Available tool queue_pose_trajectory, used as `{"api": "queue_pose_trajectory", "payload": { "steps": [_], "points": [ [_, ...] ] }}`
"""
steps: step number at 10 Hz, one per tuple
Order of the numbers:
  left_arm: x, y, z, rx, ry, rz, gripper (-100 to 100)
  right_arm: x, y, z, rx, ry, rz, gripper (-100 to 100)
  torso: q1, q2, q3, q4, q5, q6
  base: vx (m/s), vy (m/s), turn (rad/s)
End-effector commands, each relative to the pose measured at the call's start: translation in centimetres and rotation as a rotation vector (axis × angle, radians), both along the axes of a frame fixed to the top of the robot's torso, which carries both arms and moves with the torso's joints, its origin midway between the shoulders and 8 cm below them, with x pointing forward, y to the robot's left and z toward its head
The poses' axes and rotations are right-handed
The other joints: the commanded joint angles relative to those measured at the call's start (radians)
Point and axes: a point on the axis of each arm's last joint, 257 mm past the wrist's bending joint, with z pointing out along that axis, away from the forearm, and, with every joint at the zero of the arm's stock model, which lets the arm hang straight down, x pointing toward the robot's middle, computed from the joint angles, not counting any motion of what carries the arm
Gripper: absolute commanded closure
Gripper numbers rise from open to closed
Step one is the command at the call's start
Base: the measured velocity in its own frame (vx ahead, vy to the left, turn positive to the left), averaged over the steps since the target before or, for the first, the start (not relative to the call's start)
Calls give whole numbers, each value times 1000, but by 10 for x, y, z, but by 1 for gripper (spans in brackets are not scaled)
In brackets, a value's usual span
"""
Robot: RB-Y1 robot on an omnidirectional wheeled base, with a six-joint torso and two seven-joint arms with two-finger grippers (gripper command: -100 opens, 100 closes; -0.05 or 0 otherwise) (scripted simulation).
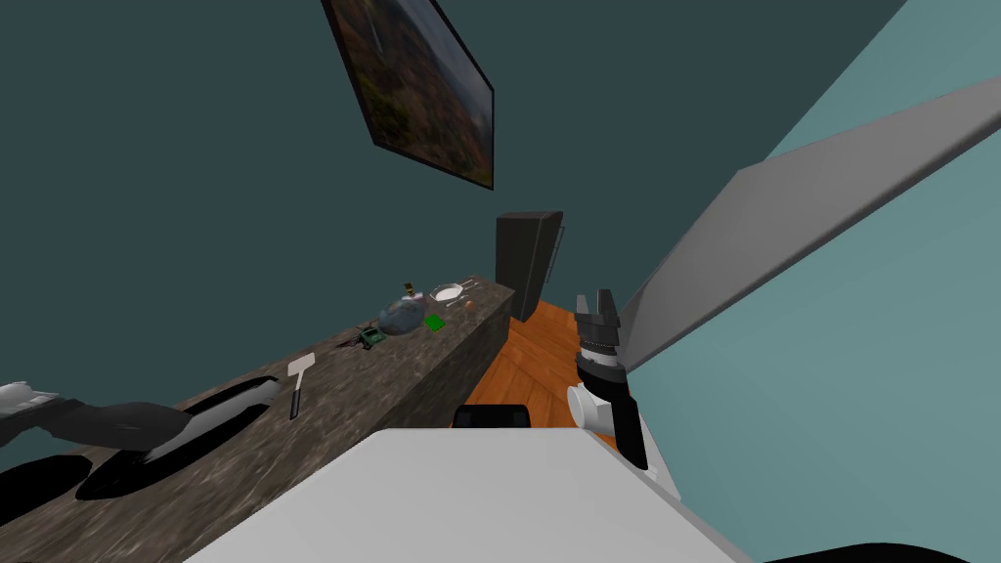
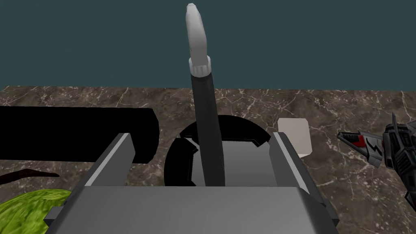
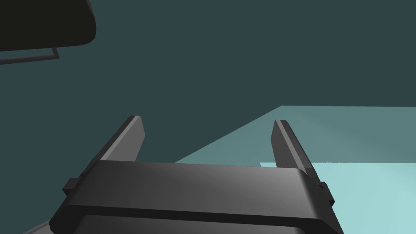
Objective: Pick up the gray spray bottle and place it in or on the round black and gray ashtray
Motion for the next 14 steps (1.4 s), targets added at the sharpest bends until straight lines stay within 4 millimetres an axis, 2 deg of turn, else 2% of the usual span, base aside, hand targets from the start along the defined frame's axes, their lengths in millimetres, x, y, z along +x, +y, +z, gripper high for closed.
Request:
{"api": "queue_pose_trajectory", "payload": {
  "steps": [1, 6, 7, 8, 9, 10, 11, 12, 13, 14],
  "points": [
    [0, 0, 0, 0, -1, 0, -100, 0, 0, 0, 0, 0, 0, 0, 0, 0, 0, 0, 0, 0, 0, 0, 0],
    [0, 0, 0, 0, -1, 0, -100, 0, 0, 0, 0, 0, 0, 0, 0, 0, 0, 0, 0, 0, -2, 2, -6],
    [-19, 9, 8, 5, 11, 23, -100, 0, 0, 0, 0, 0, 0, 0, 0, 0, 0, 0, 0, 0, 16, -17, -86],
    [-19, 9, 8, 5, 11, 23, -100, 0, 0, 0, 0, 0, 0, 0, 0, -1, 0, 0, 0, 0, 27, -21, -46],
    [-35, 15, 10, 0, 26, 39, -100, 0, 0, 0, 0, 0, 0, 0, -1, -1, -1, 0, 0, 0, 39, -23, -91],
    [-37, 17, 15, 9, 19, 43, -100, 0, 0, 0, 0, 0, 0, 0, -1, -2, -1, 0, 0, 0, 34, -17, -37],
    [-54, 23, 18, -4, 20, 65, -100, 0, 0, 0, 0, 0, 0, 0, -1, -2, -1, 0, 0, 0, 29, -25, -80],
    [-56, 24, 22, 10, 26, 62, -100, 0, 0, 0, 0, 0, 0, 0, -1, -2, -1, 0, 0, 0, 25, -20, -41],
    [-70, 28, 26, -3, 19, 81, -100, 0, 0, 0, 0, 0, 0, 0, -1, -1, -1, 0, 0, 0, 39, -23, -87],
    [-73, 29, 29, 11, 30, 78, -100, 0, 0, 0, 0, 0, 0, 0, -1, -2, -1, 0, 0, 0, 31, -19, -34]
  ]
}}
